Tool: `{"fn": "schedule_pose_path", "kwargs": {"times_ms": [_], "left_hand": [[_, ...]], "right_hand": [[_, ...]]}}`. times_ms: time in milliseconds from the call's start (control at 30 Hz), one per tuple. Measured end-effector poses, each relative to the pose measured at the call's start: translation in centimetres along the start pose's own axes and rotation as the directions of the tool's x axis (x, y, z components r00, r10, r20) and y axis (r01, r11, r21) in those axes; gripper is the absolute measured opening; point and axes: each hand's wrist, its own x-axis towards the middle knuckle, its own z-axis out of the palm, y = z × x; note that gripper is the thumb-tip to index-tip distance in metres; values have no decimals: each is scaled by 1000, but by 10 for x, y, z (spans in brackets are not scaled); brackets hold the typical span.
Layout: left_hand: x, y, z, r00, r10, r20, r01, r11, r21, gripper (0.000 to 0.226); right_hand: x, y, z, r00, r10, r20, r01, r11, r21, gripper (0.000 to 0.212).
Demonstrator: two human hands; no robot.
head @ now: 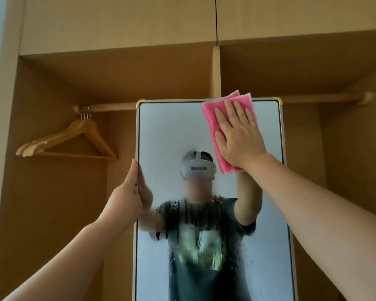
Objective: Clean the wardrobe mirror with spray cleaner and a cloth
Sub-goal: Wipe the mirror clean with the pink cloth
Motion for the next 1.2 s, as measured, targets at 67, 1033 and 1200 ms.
{"fn": "schedule_pose_path", "kwargs": {"times_ms": [67,1033,1200], "left_hand": [[1,-4,-3,1000,17,19,-17,1000,-20,69],[-1,-7,-10,994,91,55,-92,996,11,68],[0,-7,-10,992,113,52,-115,993,18,68]], "right_hand": [[4,-3,0,1000,26,-6,-26,1000,1,60],[-157,-86,43,985,-174,-5,174,983,58,58],[-153,-86,42,983,-184,4,183,982,55,58]]}}
